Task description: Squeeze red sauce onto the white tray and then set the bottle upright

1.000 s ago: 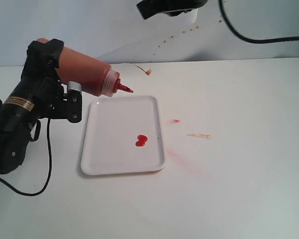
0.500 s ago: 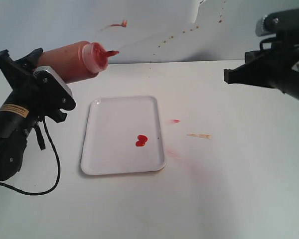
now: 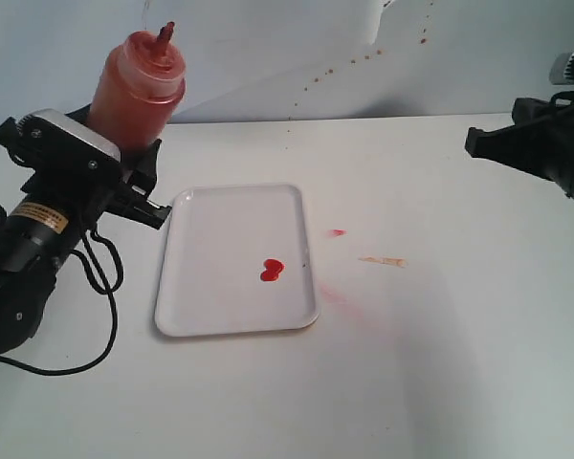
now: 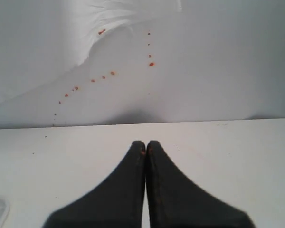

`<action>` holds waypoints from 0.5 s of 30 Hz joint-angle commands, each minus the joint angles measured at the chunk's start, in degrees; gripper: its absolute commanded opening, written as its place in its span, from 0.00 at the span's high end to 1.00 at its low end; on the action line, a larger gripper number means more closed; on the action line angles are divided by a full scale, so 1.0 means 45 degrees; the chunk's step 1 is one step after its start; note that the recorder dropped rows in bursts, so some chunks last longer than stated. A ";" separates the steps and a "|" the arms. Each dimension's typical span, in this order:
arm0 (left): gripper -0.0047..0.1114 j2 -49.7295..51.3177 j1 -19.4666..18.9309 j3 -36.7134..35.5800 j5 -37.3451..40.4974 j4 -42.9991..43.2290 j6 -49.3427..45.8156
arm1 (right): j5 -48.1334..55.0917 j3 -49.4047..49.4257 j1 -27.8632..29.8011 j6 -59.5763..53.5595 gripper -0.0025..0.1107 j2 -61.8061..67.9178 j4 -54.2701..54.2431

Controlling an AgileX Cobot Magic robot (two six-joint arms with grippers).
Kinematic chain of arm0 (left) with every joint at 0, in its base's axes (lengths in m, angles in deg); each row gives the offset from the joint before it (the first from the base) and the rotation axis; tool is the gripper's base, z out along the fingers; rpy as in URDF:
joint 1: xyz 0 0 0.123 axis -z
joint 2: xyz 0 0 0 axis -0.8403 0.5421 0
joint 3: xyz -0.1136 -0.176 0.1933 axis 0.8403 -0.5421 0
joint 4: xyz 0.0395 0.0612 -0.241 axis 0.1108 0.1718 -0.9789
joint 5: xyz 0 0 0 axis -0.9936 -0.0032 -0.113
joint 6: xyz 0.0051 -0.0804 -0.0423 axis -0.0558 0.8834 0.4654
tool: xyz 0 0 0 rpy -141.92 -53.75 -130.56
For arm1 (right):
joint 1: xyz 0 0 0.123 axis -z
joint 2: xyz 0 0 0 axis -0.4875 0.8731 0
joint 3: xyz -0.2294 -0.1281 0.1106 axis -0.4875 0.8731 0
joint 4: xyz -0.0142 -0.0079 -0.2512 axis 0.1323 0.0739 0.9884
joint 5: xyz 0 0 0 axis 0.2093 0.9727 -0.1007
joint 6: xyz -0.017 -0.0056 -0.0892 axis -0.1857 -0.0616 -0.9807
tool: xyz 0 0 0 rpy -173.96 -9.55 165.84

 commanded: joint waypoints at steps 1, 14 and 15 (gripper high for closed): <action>0.96 -0.0116 0.0033 0.0032 -0.0601 0.0080 0.1676 | -0.0736 0.0089 0.0129 0.0329 0.98 0.0785 0.0175; 0.96 -0.0116 0.0033 0.0410 -0.0601 0.3267 0.7829 | -0.1441 0.0089 0.0129 0.2707 0.98 0.1321 0.3651; 0.96 -0.0116 0.0033 0.0535 -0.0601 0.3867 0.8183 | -0.1588 0.0089 0.0129 0.3356 0.98 0.1321 0.4719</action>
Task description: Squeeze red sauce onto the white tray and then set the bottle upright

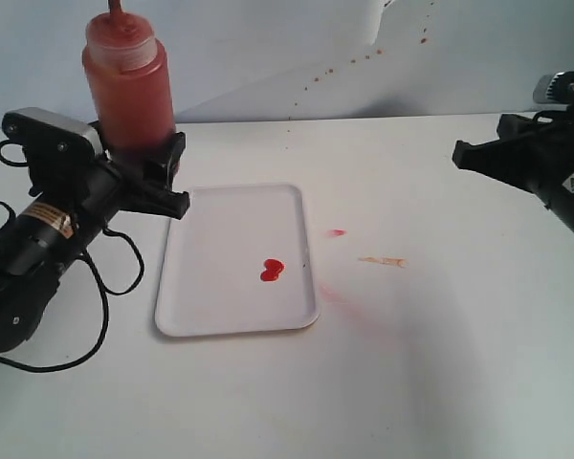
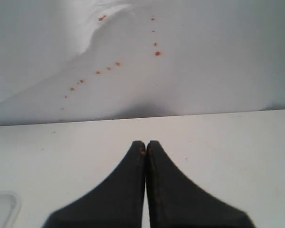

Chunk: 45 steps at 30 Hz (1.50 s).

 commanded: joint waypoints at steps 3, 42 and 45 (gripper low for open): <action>0.96 -0.0116 0.0033 0.0719 -0.0601 0.3357 0.2555 | -0.1220 -0.0050 0.0100 0.4171 0.98 0.0023 0.7147; 0.96 0.0488 0.0033 0.3433 0.0929 1.2204 0.8808 | -0.3143 -0.0433 -0.2014 0.4657 0.19 -0.0006 1.0518; 0.96 0.0488 0.0033 0.3486 0.0929 1.2448 0.9061 | -0.3143 -0.0433 -0.2051 0.4657 0.19 -0.0006 1.0543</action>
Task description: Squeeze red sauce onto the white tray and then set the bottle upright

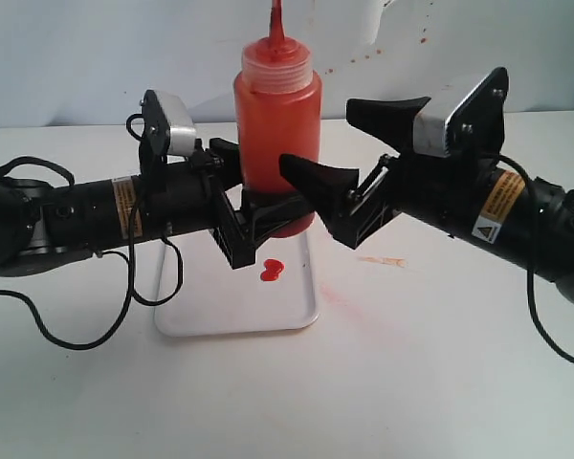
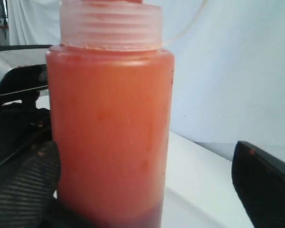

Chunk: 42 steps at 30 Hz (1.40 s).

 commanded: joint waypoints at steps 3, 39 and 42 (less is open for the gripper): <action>0.96 -0.0085 0.0040 0.0196 -0.0519 0.0422 0.0488 | 0.0114 -0.0065 -0.0064 -0.0155 0.19 -0.0006 0.0303; 0.96 -0.0085 0.1992 0.0452 -0.0716 0.0165 0.0368 | -0.0176 -0.0065 -0.0213 -0.0134 0.95 -0.0006 -0.0359; 0.96 -0.0085 0.1992 0.0452 -0.0716 0.0078 0.0016 | -0.0176 -0.0065 -0.0213 -0.0164 0.98 -0.0006 -0.0359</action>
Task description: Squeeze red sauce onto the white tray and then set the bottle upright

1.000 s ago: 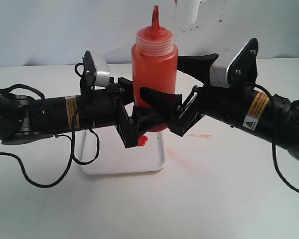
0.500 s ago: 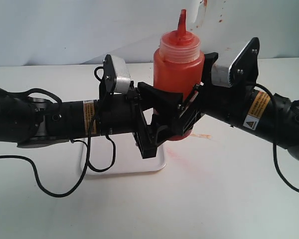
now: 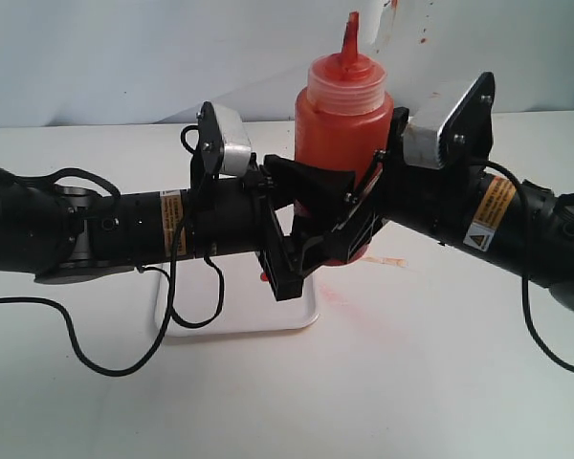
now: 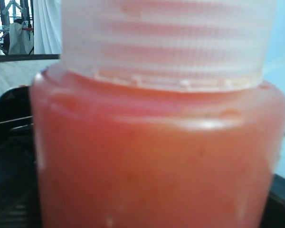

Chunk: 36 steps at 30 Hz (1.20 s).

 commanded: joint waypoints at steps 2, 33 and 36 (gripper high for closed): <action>0.96 -0.0143 0.0172 0.0119 -0.0822 -0.0057 -0.0595 | 0.0146 -0.0065 0.0085 -0.0139 0.98 -0.0006 -0.0808; 0.26 -0.0143 0.0172 0.0119 0.0400 -0.0295 -0.0648 | 0.0146 -0.0065 0.0110 -0.0532 0.98 -0.0006 -0.1026; 0.06 -0.0143 0.0172 0.0119 0.0400 -0.0295 -0.0593 | 0.0146 -0.0065 0.0110 -0.0532 0.98 -0.0006 -0.1026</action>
